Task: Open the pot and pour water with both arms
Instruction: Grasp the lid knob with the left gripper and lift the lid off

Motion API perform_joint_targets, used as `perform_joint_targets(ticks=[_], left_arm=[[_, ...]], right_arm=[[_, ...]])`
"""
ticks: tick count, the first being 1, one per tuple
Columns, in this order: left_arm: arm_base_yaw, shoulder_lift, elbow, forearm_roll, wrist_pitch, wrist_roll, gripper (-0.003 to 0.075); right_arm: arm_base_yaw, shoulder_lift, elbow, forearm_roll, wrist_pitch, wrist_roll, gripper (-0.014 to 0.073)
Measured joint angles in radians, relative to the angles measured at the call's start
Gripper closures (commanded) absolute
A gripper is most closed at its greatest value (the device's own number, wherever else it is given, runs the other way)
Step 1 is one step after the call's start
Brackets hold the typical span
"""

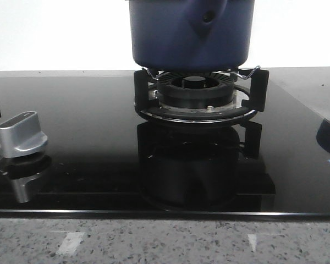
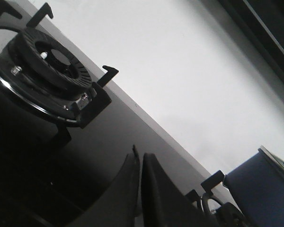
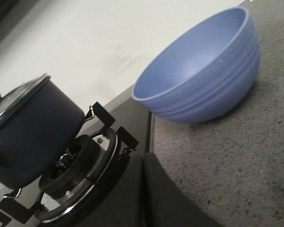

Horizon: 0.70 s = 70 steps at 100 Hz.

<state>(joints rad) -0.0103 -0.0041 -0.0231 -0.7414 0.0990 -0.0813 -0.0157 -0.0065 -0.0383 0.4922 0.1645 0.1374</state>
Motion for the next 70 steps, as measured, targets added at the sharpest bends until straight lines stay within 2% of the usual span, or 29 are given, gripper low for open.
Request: perform_joint_targets(ticks=[18, 30, 42, 56, 70], left_arm=[[0.0, 0.011, -0.134, -0.004, 0.103, 0.124, 0.0741], [0.0, 0.106, -0.275, -0.002, 0.272, 0.289, 0.0741], [0.0, 0.253, -0.417, -0.008, 0.456, 0.44, 0.074], [0.0, 0.388, -0.549, -0.066, 0.593, 0.567, 0.074], [0.0, 0.48, -0.629, -0.181, 0.642, 0.695, 0.0738]], right_arm=[[0.0, 0.048, -0.17, -0.124, 0.192, 0.0, 0.0639], [0.0, 0.172, -0.302, -0.205, 0.363, 0.0, 0.064], [0.0, 0.298, -0.427, -0.23, 0.5, 0.0, 0.0641], [0.003, 0.381, -0.526, -0.236, 0.58, -0.007, 0.0641], [0.025, 0.388, -0.558, -0.238, 0.612, -0.081, 0.0641]])
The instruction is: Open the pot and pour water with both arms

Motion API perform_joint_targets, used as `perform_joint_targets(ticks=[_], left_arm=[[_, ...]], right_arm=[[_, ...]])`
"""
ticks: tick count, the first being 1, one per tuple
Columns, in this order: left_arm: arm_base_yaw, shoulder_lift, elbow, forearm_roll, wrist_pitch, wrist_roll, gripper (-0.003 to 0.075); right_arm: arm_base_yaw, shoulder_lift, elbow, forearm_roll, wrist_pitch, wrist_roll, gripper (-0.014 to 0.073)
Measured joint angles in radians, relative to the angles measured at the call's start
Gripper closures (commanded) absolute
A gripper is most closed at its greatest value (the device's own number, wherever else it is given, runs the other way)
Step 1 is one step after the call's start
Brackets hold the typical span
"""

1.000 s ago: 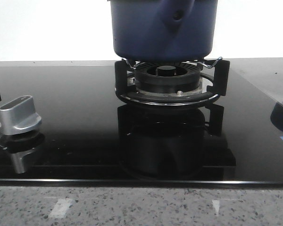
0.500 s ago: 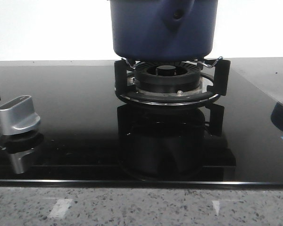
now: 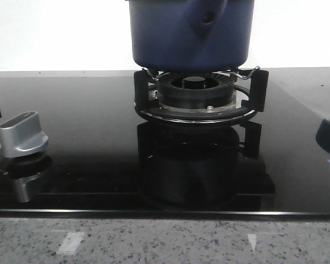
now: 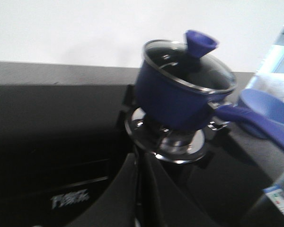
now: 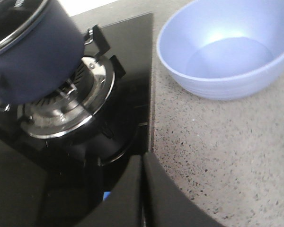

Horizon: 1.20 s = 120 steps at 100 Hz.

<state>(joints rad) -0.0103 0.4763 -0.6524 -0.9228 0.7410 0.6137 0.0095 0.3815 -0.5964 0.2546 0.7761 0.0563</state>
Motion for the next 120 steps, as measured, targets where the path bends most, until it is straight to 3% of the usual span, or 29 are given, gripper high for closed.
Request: perform_joint_targets(ticks=[20, 35, 51, 58, 66, 88, 107, 120], left_arm=[[0.0, 0.107, -0.057, -0.246, 0.05, 0.239, 0.0731], [0.0, 0.215, -0.099, -0.36, 0.158, 0.382, 0.0606], [0.0, 0.325, -0.161, -0.41, 0.247, 0.447, 0.0414], [0.0, 0.367, -0.189, -0.436, 0.274, 0.479, 0.0372], [-0.005, 0.417, -0.218, -0.472, 0.299, 0.522, 0.0369], [-0.154, 0.558, -0.268, -0.528, 0.285, 0.651, 0.037], [-0.332, 0.718, -0.335, -0.537, 0.117, 0.753, 0.037], [-0.381, 0.833, -0.408, -0.541, 0.014, 0.77, 0.0348]], right_arm=[[0.018, 0.0, -0.006, -0.001, 0.027, -0.046, 0.0638], [0.018, 0.0, -0.008, -0.002, 0.031, -0.056, 0.0621], [0.018, 0.0, -0.029, -0.003, 0.034, -0.056, 0.044], [0.018, 0.0, -0.049, -0.003, 0.043, -0.056, 0.0334], [0.018, 0.0, -0.069, -0.003, 0.053, -0.066, 0.0246], [0.018, 0.0, -0.111, -0.003, 0.064, -0.087, 0.0242], [0.018, 0.0, -0.141, -0.003, 0.081, -0.09, 0.0242], [0.018, 0.0, -0.154, -0.005, 0.1, -0.09, 0.0242]])
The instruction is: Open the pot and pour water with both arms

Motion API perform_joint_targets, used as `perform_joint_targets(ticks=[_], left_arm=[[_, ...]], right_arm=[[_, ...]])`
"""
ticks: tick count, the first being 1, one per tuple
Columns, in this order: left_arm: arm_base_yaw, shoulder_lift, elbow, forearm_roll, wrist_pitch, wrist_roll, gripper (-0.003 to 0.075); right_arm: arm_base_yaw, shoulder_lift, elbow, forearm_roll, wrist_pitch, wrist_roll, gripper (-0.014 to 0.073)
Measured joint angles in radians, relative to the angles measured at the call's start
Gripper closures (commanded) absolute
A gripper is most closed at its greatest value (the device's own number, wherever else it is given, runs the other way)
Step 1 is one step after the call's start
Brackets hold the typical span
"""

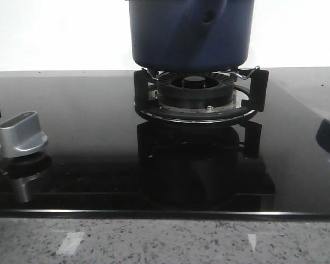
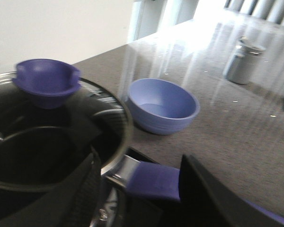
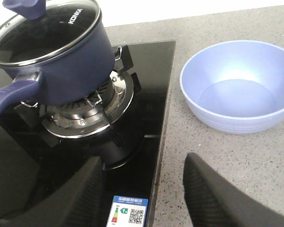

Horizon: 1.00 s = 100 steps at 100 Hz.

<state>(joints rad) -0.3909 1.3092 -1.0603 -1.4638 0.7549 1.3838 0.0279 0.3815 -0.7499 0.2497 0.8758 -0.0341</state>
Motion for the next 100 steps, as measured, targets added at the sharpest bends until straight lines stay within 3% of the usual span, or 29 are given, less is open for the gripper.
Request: perform_joint_targets(ticks=[22, 58, 100], left_arm=[[-0.004, 0.156, -0.127, 0.001, -0.044, 0.01, 0.0182], [-0.004, 0.3, -0.311, -0.001, -0.061, 0.01, 0.0182], [-0.004, 0.407, -0.408, -0.003, -0.025, 0.016, 0.0182]], right_arm=[[0.0, 0.0, -0.004, -0.001, 0.02, -0.002, 0.0242], [0.0, 0.0, -0.004, -0.002, 0.023, -0.002, 0.0242], [0.0, 0.0, -0.004, -0.002, 0.027, -0.002, 0.0242]])
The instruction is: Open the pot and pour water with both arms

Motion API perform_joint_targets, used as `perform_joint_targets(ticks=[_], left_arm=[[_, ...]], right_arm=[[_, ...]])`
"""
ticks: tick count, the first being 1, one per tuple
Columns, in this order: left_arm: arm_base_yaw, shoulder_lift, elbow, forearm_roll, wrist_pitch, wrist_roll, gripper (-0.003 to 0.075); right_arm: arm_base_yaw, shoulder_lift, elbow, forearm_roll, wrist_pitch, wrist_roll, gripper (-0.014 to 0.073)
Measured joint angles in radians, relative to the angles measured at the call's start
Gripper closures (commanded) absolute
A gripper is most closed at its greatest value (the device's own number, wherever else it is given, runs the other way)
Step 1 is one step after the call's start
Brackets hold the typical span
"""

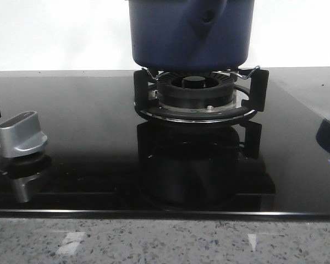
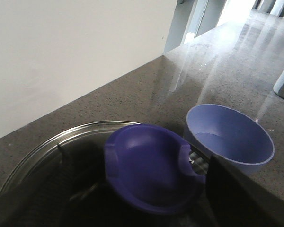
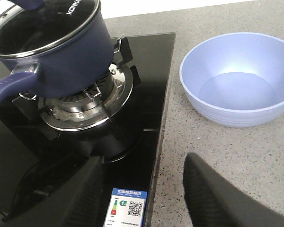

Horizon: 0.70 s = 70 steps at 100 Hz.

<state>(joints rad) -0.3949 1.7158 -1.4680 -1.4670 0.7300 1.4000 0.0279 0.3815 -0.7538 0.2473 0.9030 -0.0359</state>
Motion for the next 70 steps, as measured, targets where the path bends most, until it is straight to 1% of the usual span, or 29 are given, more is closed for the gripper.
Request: perform_joint_targets(ticks=[15, 26, 44, 70], left_arm=[[0.0, 0.031, -0.019, 0.0, 0.039, 0.007, 0.0182], [-0.011, 0.045, -0.023, 0.004, 0.048, 0.041, 0.0183], [-0.029, 0.045, -0.026, 0.045, 0.043, 0.1, 0.0184], [-0.03, 0.045, -0.026, 0.08, 0.014, 0.116, 0.0189]], right_arm=[[0.0, 0.0, 0.0, 0.0, 0.0, 0.0, 0.0242], [0.0, 0.0, 0.0, 0.0, 0.0, 0.0, 0.0242], [0.0, 0.0, 0.0, 0.0, 0.0, 0.0, 0.0242], [0.0, 0.0, 0.0, 0.0, 0.001, 0.0, 0.0242]])
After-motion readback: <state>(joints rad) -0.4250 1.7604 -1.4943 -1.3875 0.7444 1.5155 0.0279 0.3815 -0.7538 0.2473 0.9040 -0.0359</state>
